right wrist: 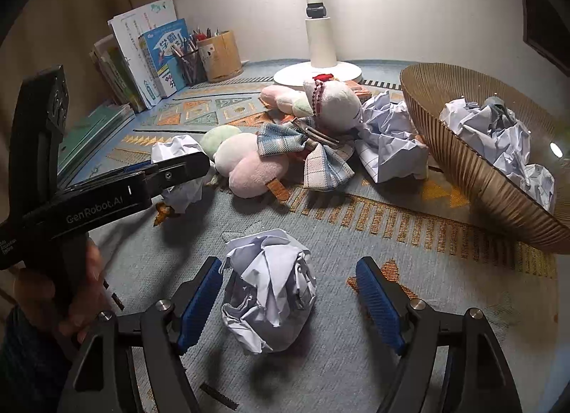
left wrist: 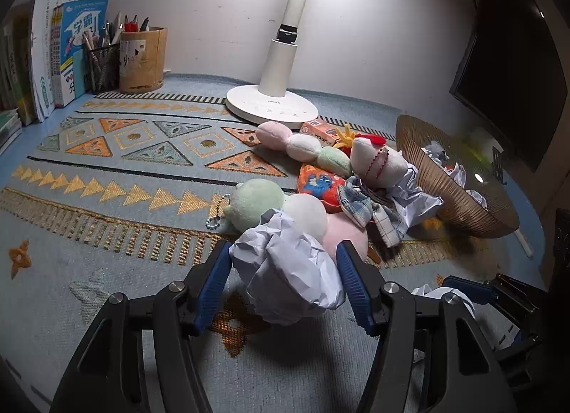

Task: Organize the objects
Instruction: 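Carry both paper balls over the amber bowl and open both tools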

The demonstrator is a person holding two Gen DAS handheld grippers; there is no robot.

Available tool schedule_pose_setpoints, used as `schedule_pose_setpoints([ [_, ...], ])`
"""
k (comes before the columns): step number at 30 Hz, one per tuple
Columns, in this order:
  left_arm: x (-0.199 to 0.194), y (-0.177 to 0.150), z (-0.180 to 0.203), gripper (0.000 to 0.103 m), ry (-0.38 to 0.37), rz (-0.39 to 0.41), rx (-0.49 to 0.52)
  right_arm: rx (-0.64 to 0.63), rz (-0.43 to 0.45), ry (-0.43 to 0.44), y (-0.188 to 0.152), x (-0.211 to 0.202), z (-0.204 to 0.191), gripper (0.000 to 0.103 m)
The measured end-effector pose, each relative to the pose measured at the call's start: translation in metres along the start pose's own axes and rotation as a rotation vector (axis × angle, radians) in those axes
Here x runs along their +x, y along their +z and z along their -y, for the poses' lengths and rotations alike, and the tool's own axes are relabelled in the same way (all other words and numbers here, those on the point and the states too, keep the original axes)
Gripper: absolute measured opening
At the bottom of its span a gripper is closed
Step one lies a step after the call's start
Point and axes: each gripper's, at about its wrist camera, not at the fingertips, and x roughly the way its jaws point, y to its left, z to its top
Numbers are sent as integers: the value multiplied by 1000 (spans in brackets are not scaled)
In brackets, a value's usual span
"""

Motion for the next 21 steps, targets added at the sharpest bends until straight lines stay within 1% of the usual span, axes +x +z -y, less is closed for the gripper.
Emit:
schedule_pose_setpoints([
  [1, 0, 0, 1, 59, 0, -1, 2, -9, 13, -10, -1, -2, -2, 70],
  [3, 1, 0, 2, 59, -3, -5, 8, -29, 9, -22, -2, -2, -6, 68],
  [5, 2, 0, 2, 59, -5, -8, 11, -53, -13, -20, -2, 3, -9, 60],
  [7, 2, 0, 3, 59, -6, -6, 14, -70, -19, -30, -2, 5, -13, 48],
  [9, 1, 0, 3, 59, -4, -1, 15, -78, -3, -37, -3, 3, -14, 46],
  [13, -3, 0, 4, 59, 2, 20, 4, -61, 53, -32, -4, -9, -11, 45],
  [14, -3, 0, 4, 59, 19, 24, -10, -49, 67, -22, -4, -12, -9, 45],
  [15, -3, 1, 7, 58, 54, 21, -8, -34, 81, -8, -4, -17, -6, 45],
  [16, -4, 2, 13, 58, 63, 22, 10, -18, 92, 5, -4, -21, -3, 45],
  [18, -11, 6, 26, 58, 11, 41, 9, 6, 111, -4, -3, -33, 4, 45],
  [21, -27, 22, 57, 58, -85, 98, 21, 33, 189, -44, 8, -72, 19, 45],
])
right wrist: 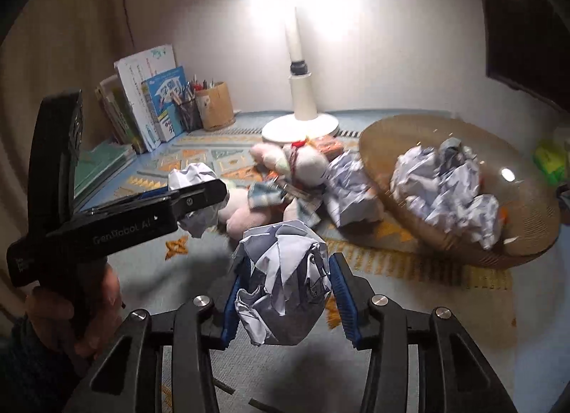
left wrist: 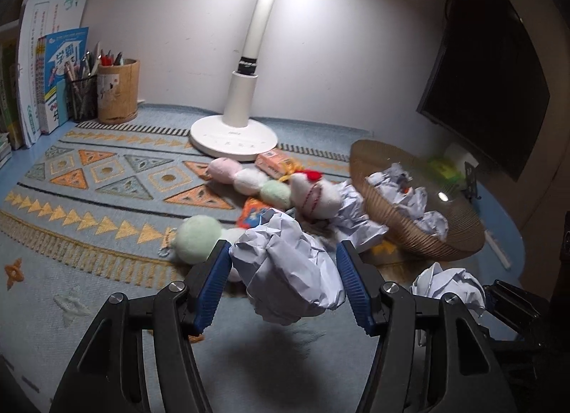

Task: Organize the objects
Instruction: 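Carry both paper balls over the amber bowl and open both tools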

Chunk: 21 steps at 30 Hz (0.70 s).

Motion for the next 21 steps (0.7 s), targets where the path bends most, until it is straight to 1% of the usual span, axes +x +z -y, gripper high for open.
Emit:
schedule_pose_setpoints([
  [2, -4, 17, 26, 58, -52, 39, 27, 21, 78, -59, 22, -33, 15, 45],
  [5, -2, 46, 62, 58, -132, 82, 55, 68, 202, -174, 55, -79, 41, 45],
  [6, 2, 55, 73, 59, -167, 87, 56, 92, 233, -234, 64, -89, 49, 45],
  [7, 8, 63, 84, 59, -198, 86, 55, 122, 256, -315, 72, -95, 59, 45],
  [8, 16, 70, 94, 58, -216, 83, 58, 148, 273, -374, 79, -96, 70, 45],
  [9, 25, 76, 104, 58, -220, 83, 68, 170, 284, -397, 84, -96, 81, 45],
  [11, 45, 83, 119, 59, -209, 77, 97, 226, 263, -378, 92, -84, 106, 45],
  [12, 53, 85, 124, 58, -195, 80, 110, 251, 251, -366, 95, -78, 117, 45],
  [13, 59, 87, 128, 59, -171, 104, 120, 271, 242, -370, 97, -71, 126, 45],
  [14, 64, 87, 131, 60, -141, 131, 125, 285, 238, -389, 98, -65, 133, 45],
  [15, 71, 89, 133, 62, -123, 139, 120, 291, 237, -402, 102, -57, 139, 45],
  [16, 80, 91, 133, 63, -131, 128, 105, 290, 233, -405, 103, -51, 144, 46],
  [17, 88, 93, 131, 76, -154, 107, 82, 285, 220, -410, 105, -44, 148, 48],
  [18, 96, 94, 128, 90, -176, 81, 54, 280, 198, -421, 107, -38, 152, 54],
  [19, 101, 95, 125, 93, -195, 63, 25, 285, 185, -436, 108, -34, 156, 67],
  [21, 105, 93, 116, 93, -212, 39, -21, 303, 182, -440, 103, -33, 162, 81],
])
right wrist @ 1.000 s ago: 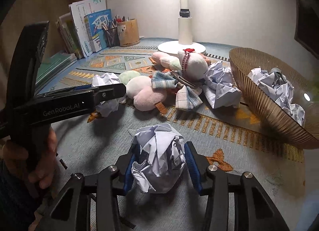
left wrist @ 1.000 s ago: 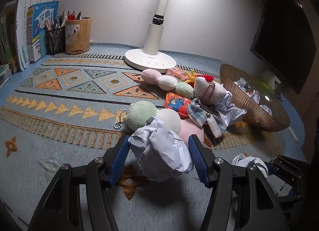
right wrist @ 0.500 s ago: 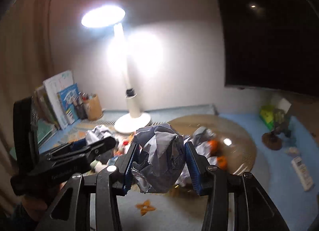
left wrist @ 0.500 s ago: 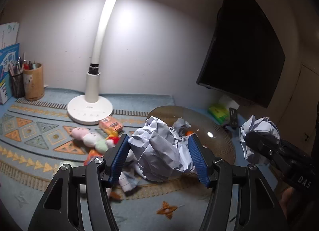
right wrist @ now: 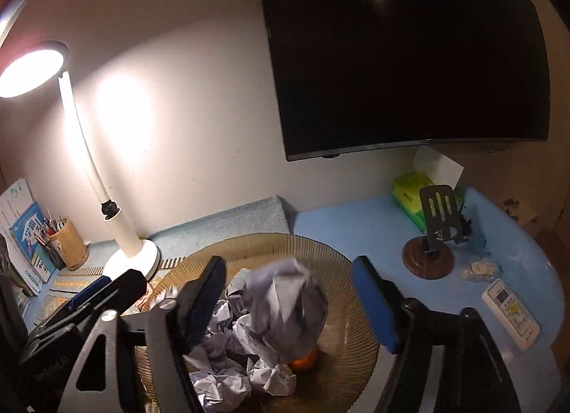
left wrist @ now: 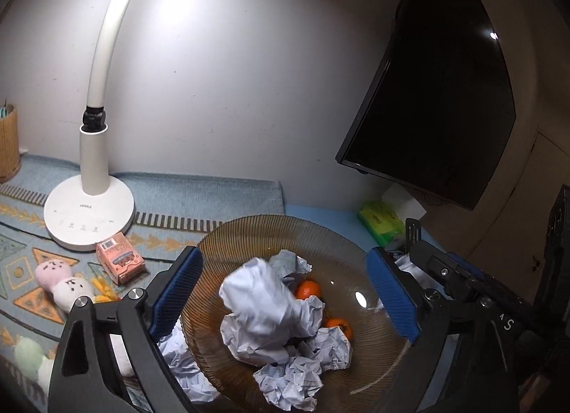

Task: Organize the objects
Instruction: 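Carry both paper balls over the amber bowl and open both tools, then move both open tools back toward the plush toys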

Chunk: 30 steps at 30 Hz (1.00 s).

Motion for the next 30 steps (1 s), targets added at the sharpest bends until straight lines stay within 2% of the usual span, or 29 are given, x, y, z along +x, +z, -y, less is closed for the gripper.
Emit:
schedule_pose_setpoints([
  [3, -15, -5, -15, 93, -1, -4, -41, 2, 9, 55, -7, -11, 0, 81],
  [6, -47, -11, -34, 93, 36, 15, -77, -14, 2, 75, -10, -24, -10, 81],
  [9, -91, -10, -48, 93, 189, 40, -65, -41, 10, 139, -13, -45, -31, 81],
  [11, -127, -10, -58, 95, 220, 98, -64, -77, 35, 175, -15, -63, -53, 82],
  [12, -144, -9, -64, 102, 242, 125, -63, -96, 46, 192, -18, -71, -64, 85],
  [13, -159, -10, -72, 103, 270, 153, -63, -112, 52, 202, -23, -77, -76, 90],
  [15, -180, -18, -89, 103, 338, 189, -52, -128, 46, 194, -41, -84, -97, 93],
  [18, -185, -45, -128, 103, 479, 170, -62, -174, 7, 232, -91, -77, -126, 93],
  [21, -169, -76, -170, 102, 547, 99, -91, -242, -43, 279, -138, -52, -150, 92],
  [24, -159, -94, -189, 102, 546, 86, -110, -349, -63, 188, -165, -27, -166, 92],
  [26, -157, -95, -191, 102, 544, 83, -115, -362, -93, 183, -170, -17, -166, 92],
  [28, -159, -96, -187, 102, 555, 112, -99, -357, -85, 200, -169, -17, -164, 93],
  [30, -157, -97, -188, 102, 547, 88, -96, -348, -110, 194, -171, -11, -162, 93],
])
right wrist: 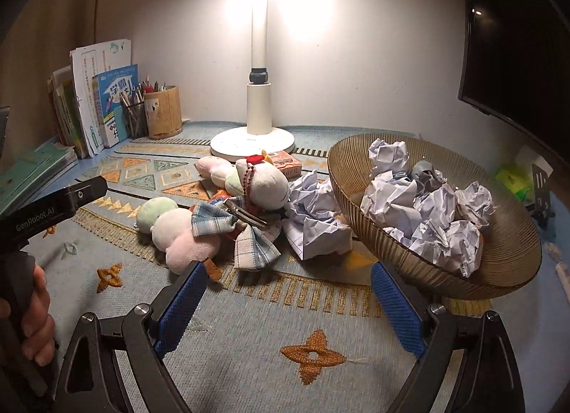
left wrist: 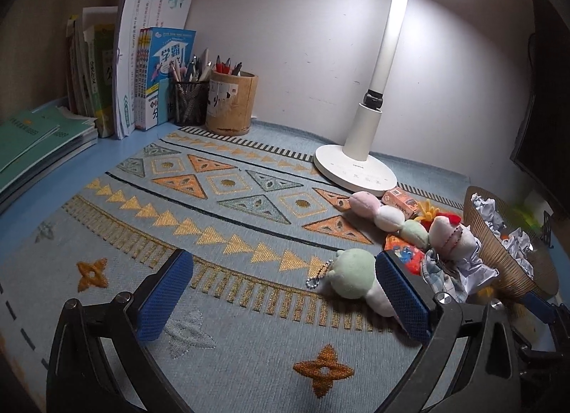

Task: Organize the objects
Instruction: 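Move both open tools back toward the plush toys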

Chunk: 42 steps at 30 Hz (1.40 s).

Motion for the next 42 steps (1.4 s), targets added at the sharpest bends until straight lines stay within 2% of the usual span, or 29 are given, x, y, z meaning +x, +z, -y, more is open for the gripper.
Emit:
schedule_pose_setpoints([
  [5, 5, -1, -11, 102, -10, -37, -59, -2, -43, 0, 1, 6, -2, 93],
  [9, -1, -2, -26, 102, -8, -2, -133, 0, -56, -10, 1, 7, -2, 97],
  [13, 2, -1, -32, 102, -12, -16, -167, 2, -56, -11, 1, 7, -2, 100],
  [20, 4, -3, -21, 102, -17, -26, -114, 2, -73, -19, 2, 10, -1, 100],
  [29, 8, -2, -26, 102, -40, -54, -145, -1, -90, -24, 3, 14, -2, 100],
  [34, 16, -4, -10, 102, -53, -105, -60, 4, -97, -32, 4, 15, -1, 100],
  [39, 12, -6, 1, 102, -55, -97, 2, 23, -110, -43, 4, 17, 1, 100],
  [41, 12, -5, 5, 102, -74, -106, 28, 84, -159, 14, 7, 20, 8, 98],
  [42, 13, -4, 7, 102, -101, -113, 42, 153, -173, 98, 9, 20, 16, 91],
])
